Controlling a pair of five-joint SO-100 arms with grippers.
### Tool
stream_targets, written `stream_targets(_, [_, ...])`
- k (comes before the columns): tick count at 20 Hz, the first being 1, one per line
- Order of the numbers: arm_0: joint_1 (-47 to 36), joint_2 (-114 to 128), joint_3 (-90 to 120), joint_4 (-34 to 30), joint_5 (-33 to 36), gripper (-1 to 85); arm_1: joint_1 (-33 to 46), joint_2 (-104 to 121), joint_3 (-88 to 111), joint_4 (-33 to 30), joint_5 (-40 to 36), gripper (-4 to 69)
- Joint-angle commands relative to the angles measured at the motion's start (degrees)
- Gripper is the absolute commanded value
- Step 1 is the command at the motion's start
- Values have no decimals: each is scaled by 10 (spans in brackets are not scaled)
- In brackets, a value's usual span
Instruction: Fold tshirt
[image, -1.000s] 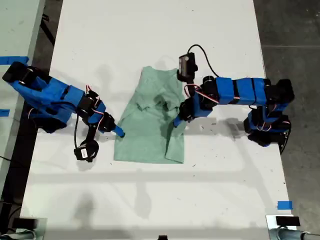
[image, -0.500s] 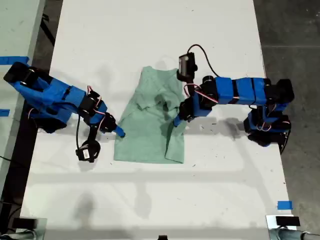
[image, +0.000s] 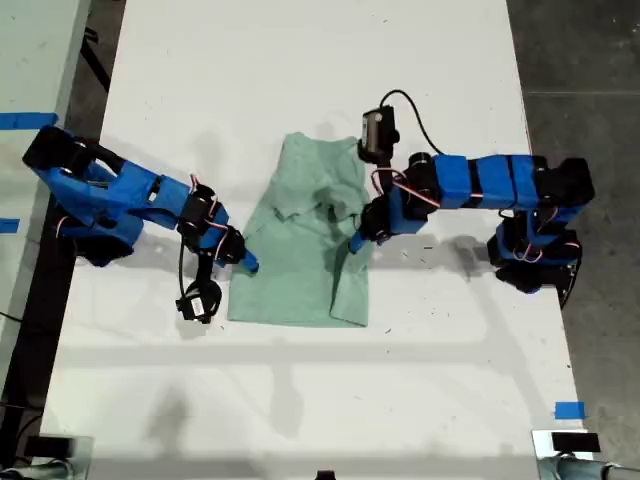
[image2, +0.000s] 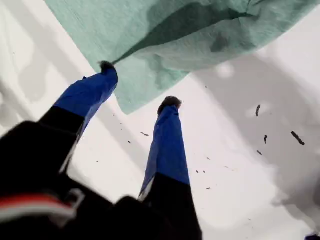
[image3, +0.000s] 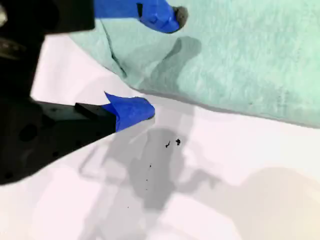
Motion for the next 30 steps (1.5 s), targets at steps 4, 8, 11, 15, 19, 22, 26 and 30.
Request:
stream_targets(4, [-2, -39, -34, -63, -3, 217, -16, 89, 49, -35, 16, 209])
stream_targets(8, [-7, -47, -33, -62, -6, 212, -18, 128, 104, -62, 23, 208])
stream_targets(11, [-9, -44, -33, -54, -10, 156, -15, 142, 124, -71, 21, 206])
stream_targets(15, [-13, -25, -32, -47, -15, 27, -15, 142, 133, -79, 20, 205])
stream_targets(19, [-12, 3, -31, -49, -17, 0, -15, 142, 137, -82, 20, 204])
stream_targets(22, [-12, 54, -6, -63, -24, 0, -15, 142, 139, -82, 20, 204])
stream_targets(26, [-25, 231, 112, -93, -52, 0, -16, 153, 152, -88, 24, 204])
stream_targets(30, [-35, 173, 52, -105, -33, 0, -16, 156, 157, -95, 23, 204])
